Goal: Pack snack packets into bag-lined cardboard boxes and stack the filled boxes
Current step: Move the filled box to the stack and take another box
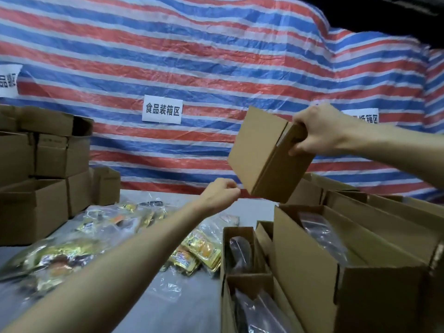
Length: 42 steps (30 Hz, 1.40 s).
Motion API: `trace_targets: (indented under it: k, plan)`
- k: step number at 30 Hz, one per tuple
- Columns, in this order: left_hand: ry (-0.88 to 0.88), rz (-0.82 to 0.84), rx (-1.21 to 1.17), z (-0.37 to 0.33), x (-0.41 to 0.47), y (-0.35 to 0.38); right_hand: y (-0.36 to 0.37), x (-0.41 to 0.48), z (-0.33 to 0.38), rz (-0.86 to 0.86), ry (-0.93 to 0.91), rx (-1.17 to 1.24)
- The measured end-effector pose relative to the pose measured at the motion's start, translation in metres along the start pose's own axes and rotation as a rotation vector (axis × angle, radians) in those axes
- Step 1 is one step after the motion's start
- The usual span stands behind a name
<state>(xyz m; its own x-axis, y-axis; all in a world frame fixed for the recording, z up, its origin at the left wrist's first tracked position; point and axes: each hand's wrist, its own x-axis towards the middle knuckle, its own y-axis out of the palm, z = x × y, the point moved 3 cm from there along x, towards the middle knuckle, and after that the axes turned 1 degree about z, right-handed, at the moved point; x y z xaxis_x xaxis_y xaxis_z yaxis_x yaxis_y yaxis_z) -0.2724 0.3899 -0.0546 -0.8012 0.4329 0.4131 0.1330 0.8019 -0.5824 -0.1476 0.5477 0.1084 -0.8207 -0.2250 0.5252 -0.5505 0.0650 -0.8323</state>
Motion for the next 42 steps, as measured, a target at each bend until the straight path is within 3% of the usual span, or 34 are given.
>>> trace_targets:
  k: [8, 14, 17, 24, 42]
  plan:
    - [-0.1, 0.327, 0.021, 0.029, 0.044, 0.097, 0.047, 0.006, -0.028, 0.131, 0.002, -0.105]
    - [-0.058, 0.555, 0.376, 0.038, 0.045, 0.136, 0.076, 0.002, -0.029, 0.212, -0.008, -0.202]
    - [-0.022, 0.518, 0.497, 0.042, 0.041, 0.135, 0.08, 0.0, -0.028, 0.238, -0.001, -0.185]
    - [0.011, 0.364, 0.426, 0.034, 0.038, 0.122, 0.08, -0.005, -0.027, 0.29, 0.021, -0.211]
    - [0.008, 0.361, 0.293, 0.037, 0.033, 0.121, 0.078, -0.014, -0.019, 0.505, -0.031, -0.204]
